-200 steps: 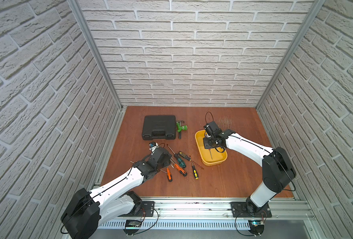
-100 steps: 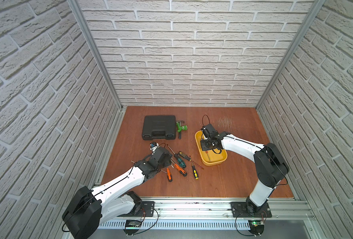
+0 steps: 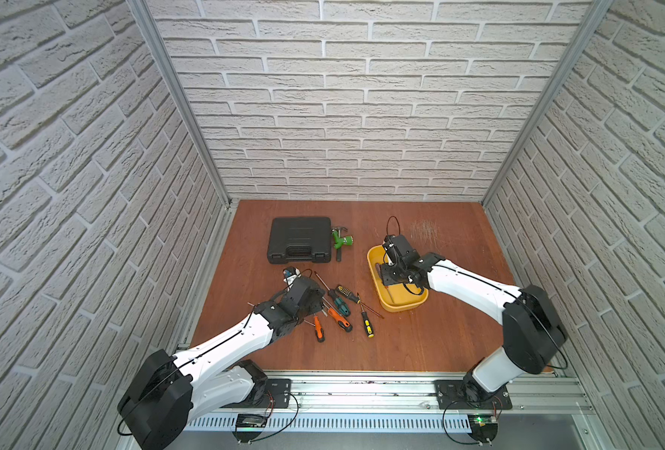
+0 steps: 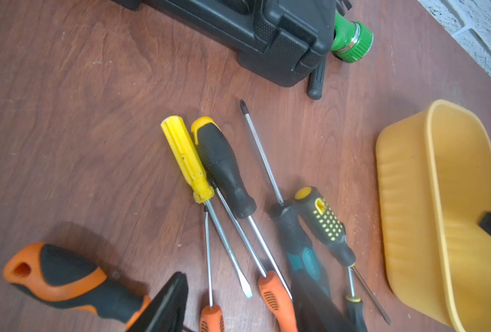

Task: Put the screwdriver on the desktop into the storage box
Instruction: Pick up the screwdriver from the center of the board.

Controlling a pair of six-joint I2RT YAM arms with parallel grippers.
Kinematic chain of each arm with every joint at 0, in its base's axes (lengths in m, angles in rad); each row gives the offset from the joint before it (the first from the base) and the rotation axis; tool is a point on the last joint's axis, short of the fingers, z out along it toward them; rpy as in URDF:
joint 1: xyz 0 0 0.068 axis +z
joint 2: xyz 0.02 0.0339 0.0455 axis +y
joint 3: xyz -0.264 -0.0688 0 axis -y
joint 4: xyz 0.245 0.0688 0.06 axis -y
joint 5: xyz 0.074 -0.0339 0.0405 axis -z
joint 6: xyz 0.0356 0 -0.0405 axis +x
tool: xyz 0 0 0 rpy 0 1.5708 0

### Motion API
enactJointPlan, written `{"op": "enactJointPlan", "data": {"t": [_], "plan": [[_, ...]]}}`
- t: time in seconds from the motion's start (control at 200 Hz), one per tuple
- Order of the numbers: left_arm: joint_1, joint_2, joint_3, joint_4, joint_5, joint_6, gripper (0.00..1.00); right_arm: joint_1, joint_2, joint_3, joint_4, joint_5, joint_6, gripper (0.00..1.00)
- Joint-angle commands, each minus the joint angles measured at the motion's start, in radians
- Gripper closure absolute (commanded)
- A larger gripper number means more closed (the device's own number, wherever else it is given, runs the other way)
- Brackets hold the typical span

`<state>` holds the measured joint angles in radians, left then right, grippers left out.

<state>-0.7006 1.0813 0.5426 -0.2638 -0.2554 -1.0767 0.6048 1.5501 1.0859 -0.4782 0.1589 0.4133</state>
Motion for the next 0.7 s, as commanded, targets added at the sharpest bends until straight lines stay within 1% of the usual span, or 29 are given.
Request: {"op": "enactJointPlan", "data": {"t": [0.0, 0.095, 0.22, 0.345, 0.45, 0.53, 0.62, 0.695], "plan": [[0.007, 0.026, -0.013, 0.017, -0.015, -0.016, 0.38, 0.129, -0.071, -0.013, 0.056, -0.035, 0.019, 0.66], [0.007, 0.043, -0.013, 0.016, -0.008, -0.028, 0.4, 0.201, -0.029, 0.042, 0.017, -0.042, 0.026, 0.7], [0.009, 0.032, -0.028, -0.005, -0.024, -0.066, 0.43, 0.243, 0.06, 0.11, -0.012, -0.045, 0.036, 0.72], [0.023, 0.001, -0.032, -0.058, -0.046, -0.09, 0.43, 0.249, 0.154, 0.154, -0.032, -0.027, 0.053, 0.73], [0.025, -0.02, -0.041, -0.056, -0.043, -0.092, 0.43, 0.25, 0.224, 0.194, -0.055, -0.028, 0.043, 0.73], [0.027, -0.02, -0.039, -0.057, -0.036, -0.089, 0.42, 0.249, 0.25, 0.193, -0.045, -0.024, 0.044, 0.7], [0.027, -0.023, -0.036, -0.05, -0.029, -0.091, 0.42, 0.247, 0.281, 0.199, -0.04, -0.024, 0.04, 0.63], [0.026, -0.023, -0.039, -0.039, -0.023, -0.086, 0.42, 0.248, 0.316, 0.221, -0.056, -0.01, 0.029, 0.63]]}}
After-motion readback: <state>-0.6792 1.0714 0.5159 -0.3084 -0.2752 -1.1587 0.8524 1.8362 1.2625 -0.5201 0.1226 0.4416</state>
